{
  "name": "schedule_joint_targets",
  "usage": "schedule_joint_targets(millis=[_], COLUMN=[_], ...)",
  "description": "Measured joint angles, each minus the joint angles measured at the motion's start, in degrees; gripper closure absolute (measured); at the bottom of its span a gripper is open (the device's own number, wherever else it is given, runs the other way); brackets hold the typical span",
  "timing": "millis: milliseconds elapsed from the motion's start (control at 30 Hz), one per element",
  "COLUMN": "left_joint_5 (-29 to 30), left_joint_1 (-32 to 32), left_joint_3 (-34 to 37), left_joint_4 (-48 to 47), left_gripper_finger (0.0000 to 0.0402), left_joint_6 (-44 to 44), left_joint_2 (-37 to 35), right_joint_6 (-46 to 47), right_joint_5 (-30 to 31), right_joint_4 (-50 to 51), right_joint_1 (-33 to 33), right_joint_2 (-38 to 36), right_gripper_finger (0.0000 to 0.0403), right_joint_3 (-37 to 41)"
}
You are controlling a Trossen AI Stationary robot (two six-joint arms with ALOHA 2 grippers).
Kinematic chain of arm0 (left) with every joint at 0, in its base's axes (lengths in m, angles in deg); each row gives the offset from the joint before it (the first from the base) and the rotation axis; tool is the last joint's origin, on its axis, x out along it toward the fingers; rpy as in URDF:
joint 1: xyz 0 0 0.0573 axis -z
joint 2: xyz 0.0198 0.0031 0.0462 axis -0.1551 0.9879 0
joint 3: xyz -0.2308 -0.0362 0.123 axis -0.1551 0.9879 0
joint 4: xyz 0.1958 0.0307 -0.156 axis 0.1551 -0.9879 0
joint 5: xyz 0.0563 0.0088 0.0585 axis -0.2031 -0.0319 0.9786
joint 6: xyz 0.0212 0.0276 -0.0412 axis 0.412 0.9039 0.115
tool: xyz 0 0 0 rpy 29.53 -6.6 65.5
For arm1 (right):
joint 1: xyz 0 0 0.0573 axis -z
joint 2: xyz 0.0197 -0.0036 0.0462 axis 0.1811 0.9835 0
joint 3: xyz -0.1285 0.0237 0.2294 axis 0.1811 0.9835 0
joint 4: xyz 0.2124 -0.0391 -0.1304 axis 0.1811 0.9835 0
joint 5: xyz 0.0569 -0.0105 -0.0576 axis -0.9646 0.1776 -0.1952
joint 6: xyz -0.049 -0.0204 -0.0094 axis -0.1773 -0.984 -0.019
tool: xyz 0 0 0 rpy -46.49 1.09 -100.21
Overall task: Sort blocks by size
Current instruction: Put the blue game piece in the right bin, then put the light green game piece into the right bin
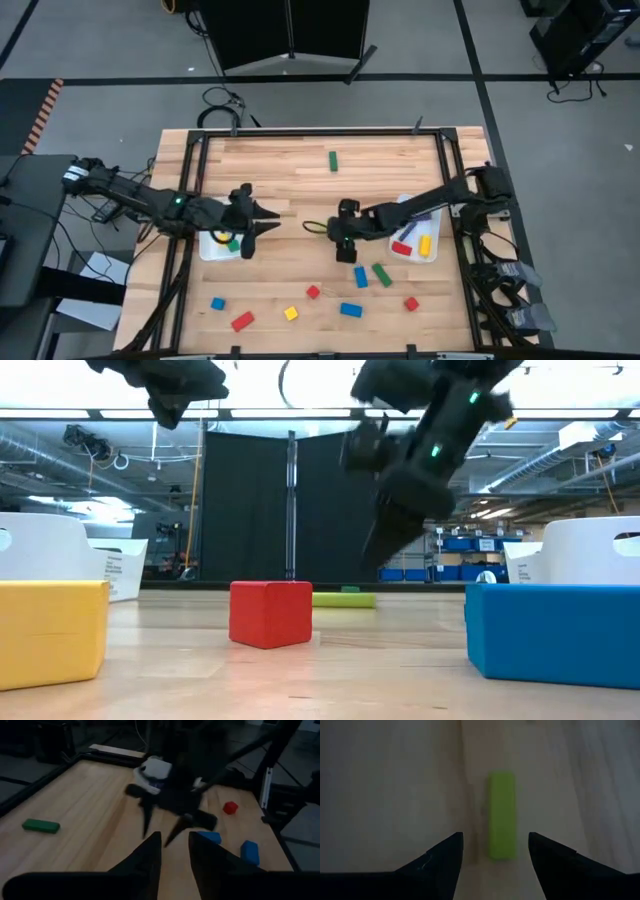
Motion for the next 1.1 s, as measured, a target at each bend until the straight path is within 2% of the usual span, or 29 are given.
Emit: schedule_joint_targets(millis=[167, 300, 400, 533, 667, 767, 900, 1000, 1100], left_joint_5=[1.1, 2.3, 5.0, 6.4, 6.6, 6.8, 6.8, 5.4, 0.0], left_joint_1=[3.9, 7.1, 9.0, 9.2, 9.0, 8.4, 6.7, 3.9, 1.7], left_joint_3=[0.0, 0.0, 0.0, 0.0, 0.0, 0.0, 0.0, 0.0, 0.0], left_joint_4=[-2.5, -2.3, -1.3, -0.4, 0.5, 0.5, 3.9, 6.2, 6.3], left_gripper_finger=[0.0288, 0.0288, 0.0288, 0.0288, 0.0288, 0.0288, 0.0288, 0.0288, 0.0288], left_joint_6=[-1.6, -2.2, -2.2, -3.0, -4.5, -5.5, -7.1, -9.0, -9.2], left_joint_2=[-0.4, -0.4, -0.4, 0.1, 2.0, 4.7, 9.0, 12.9, 16.8], right_joint_6=[-0.1, 0.5, 1.0, 0.2, -0.3, -1.2, 0.9, 6.1, 15.6], right_joint_5=[-3.6, -2.9, -3.2, -3.3, -2.3, -0.3, 3.9, 6.9, 10.1], right_joint_4=[-1.7, -3.1, -3.4, -3.6, -3.1, 0.6, 9.4, 17.4, 27.3], right_joint_1=[2.7, 3.1, 3.5, 3.6, 3.8, 3.6, 0.6, -4.1, -10.4], right_joint_2=[4.1, 6.3, 7.1, 6.8, 5.3, 1.6, -8.2, -17.6, -27.3], right_gripper_finger=[0.0168, 0.0179, 0.0211, 0.0288, 0.0293, 0.0293, 0.0293, 0.0293, 0.0293], right_joint_3=[0.0, -0.3, -0.3, -0.3, -0.1, 0.3, 0.6, 3.0, 4.5])
